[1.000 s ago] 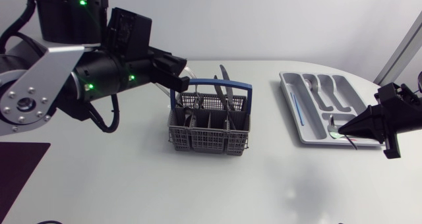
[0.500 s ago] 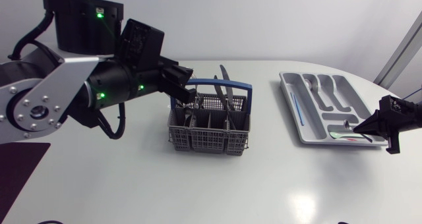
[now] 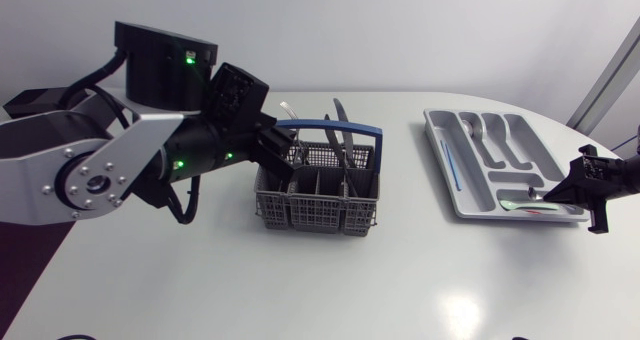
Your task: Sort the cutlery from the basket into the organizer compartments.
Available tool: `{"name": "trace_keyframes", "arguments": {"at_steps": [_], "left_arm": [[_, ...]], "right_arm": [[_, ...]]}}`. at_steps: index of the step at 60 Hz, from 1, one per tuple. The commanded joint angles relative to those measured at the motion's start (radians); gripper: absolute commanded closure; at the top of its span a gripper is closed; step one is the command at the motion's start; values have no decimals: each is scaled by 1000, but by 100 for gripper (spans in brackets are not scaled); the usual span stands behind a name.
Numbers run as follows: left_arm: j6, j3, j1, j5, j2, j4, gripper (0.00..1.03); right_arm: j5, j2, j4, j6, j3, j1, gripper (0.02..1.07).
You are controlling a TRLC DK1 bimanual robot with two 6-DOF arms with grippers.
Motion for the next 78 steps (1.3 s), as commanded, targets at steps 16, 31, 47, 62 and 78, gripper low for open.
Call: {"name": "trace_keyframes", "arguments": {"at_steps": [16, 31, 47, 62, 78], "left_arm": [[39, -35, -21, -1, 52, 24, 55], [76, -92, -22, -4, 88, 124, 55], [100, -152, -19, -47, 132, 284, 55], [102, -160, -19, -47, 198, 373, 55], [97, -161, -16, -46, 240, 420, 55]], "right_arm": [[99, 81, 99, -69, -22, 39, 101], [128, 86, 159, -28, -79, 70, 74], [100, 3, 159, 67, -123, 86, 21], [10, -161, 71, 179, -223, 129, 7], [-1, -224, 91, 208, -318, 152, 7]]}}
